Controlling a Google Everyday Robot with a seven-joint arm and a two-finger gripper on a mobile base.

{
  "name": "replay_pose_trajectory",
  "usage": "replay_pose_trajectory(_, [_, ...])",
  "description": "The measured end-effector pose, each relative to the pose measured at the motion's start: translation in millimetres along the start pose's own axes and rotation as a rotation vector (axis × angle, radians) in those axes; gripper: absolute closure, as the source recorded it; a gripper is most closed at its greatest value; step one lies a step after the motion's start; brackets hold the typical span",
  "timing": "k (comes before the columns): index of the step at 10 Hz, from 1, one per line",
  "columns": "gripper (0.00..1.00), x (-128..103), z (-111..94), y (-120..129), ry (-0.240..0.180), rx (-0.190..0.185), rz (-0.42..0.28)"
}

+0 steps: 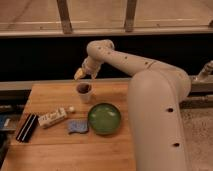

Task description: Place the pepper in the ceramic cup

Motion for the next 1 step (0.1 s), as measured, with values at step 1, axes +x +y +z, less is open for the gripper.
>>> replay_pose_trajectory(1, [0.34,-0.2,-0.3,0.6,-0.001,-0.001,0.0])
